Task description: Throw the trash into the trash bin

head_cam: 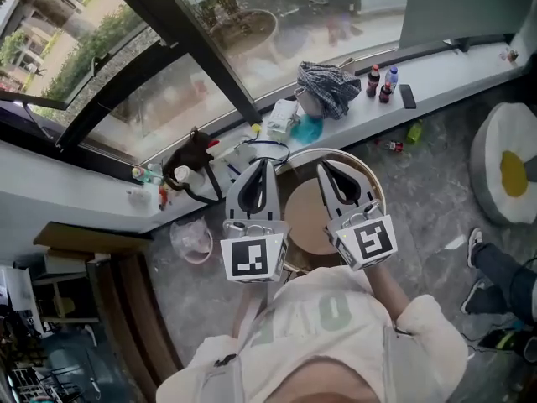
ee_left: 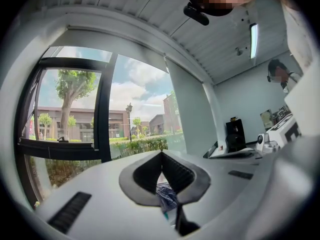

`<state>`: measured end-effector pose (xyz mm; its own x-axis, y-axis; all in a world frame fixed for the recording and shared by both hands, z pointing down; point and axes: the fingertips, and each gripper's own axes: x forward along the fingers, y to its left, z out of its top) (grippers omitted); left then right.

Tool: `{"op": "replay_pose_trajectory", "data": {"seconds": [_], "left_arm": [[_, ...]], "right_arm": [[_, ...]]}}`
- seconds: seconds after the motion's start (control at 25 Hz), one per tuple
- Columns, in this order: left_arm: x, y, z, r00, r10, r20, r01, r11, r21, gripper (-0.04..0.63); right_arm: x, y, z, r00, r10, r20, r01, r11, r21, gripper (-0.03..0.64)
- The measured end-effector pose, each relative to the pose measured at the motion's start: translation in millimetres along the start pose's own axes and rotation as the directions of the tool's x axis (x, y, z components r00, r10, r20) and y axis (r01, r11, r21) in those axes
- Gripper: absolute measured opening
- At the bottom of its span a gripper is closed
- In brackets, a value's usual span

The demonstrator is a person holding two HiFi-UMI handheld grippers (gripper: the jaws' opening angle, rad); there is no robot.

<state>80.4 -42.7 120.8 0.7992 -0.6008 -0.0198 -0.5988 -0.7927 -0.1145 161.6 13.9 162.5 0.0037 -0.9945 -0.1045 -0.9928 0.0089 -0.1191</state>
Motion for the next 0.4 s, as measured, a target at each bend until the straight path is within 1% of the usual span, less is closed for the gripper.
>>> {"op": "replay_pose_trajectory", "data": {"seconds": [0.12, 0.24, 0.4], "left_arm": [[-4, 7, -3, 1.0, 0.018, -0.003, -0.018, 1.0, -0.011, 0.011], [-5, 14, -8, 0.999, 0.034, -0.014, -0.034, 0.999, -0.033, 0.012], [2, 18, -10, 0.999, 0.033, -0.017, -0.034, 0.997, -0.062, 0.012]], "right_arm": [[3, 5, 0, 1.0, 0.015, 0.0, -0.015, 1.0, -0.01, 0.014], [8, 14, -1, 0.999, 0.049, -0.023, -0.048, 0.998, 0.026, 0.014], [16, 15, -1, 0.997, 0.063, -0.038, -0.061, 0.997, 0.049, 0.014]]}}
